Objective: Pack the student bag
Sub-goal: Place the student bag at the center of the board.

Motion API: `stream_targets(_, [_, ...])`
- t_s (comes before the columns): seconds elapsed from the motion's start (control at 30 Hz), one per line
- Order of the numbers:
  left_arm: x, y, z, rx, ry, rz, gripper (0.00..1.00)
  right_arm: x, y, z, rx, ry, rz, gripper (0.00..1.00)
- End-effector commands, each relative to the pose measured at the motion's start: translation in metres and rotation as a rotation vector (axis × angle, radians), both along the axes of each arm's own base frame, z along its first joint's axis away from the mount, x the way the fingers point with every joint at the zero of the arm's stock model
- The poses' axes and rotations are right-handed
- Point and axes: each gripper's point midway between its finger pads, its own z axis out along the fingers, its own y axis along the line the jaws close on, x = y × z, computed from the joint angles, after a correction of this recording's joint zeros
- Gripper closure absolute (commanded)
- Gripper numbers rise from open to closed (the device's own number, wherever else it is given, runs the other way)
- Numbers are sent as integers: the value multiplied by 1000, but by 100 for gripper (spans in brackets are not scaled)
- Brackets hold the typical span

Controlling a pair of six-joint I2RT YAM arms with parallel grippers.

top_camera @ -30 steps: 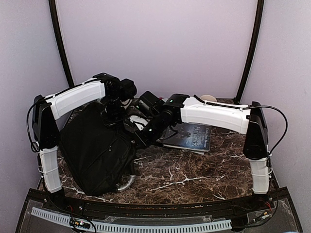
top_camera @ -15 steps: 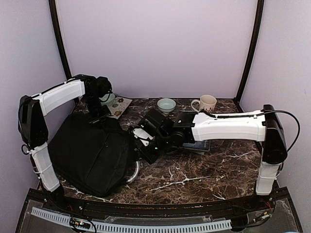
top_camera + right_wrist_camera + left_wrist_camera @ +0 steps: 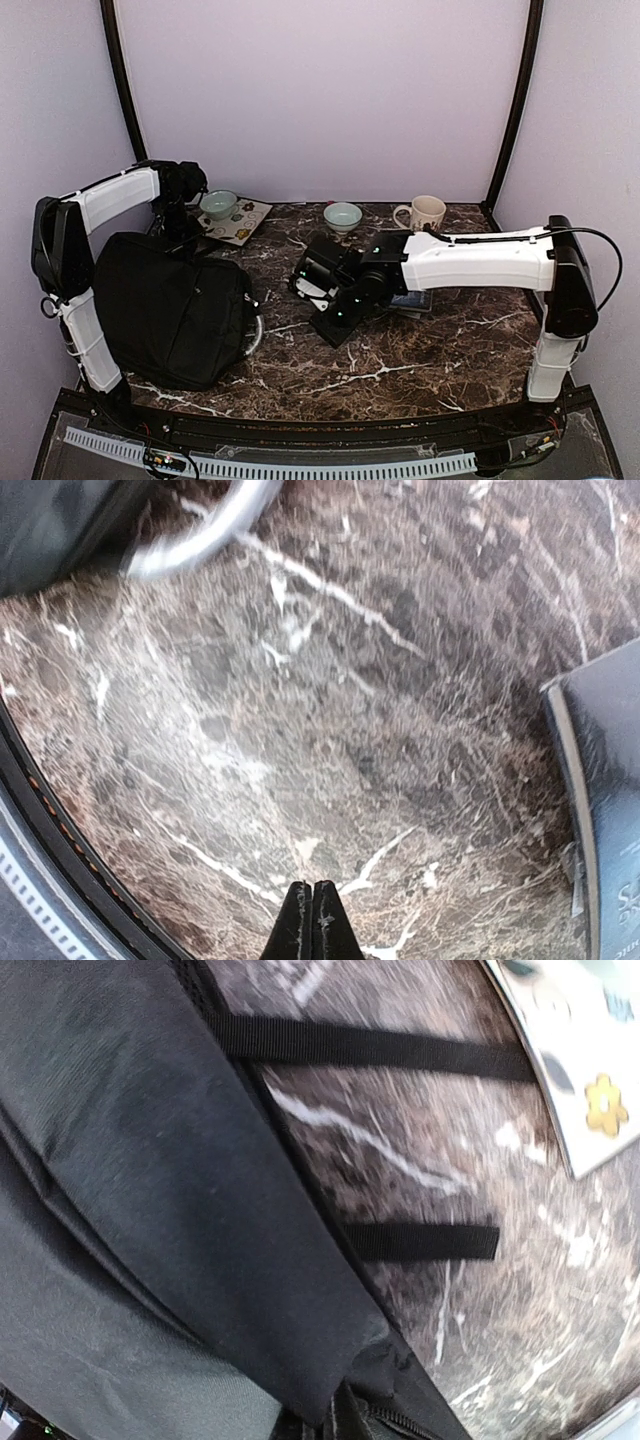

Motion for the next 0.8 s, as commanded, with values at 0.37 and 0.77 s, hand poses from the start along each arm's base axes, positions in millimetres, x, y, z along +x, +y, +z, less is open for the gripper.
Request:
stream_targets(0.37, [-38,-73,-10,-288,-86,-63,100,16,-4,41,307,92,19,67])
stream_targets(0.77, [-50,-80,-6,-274,-133,-229,29,12,-5,29,335,125,1,54])
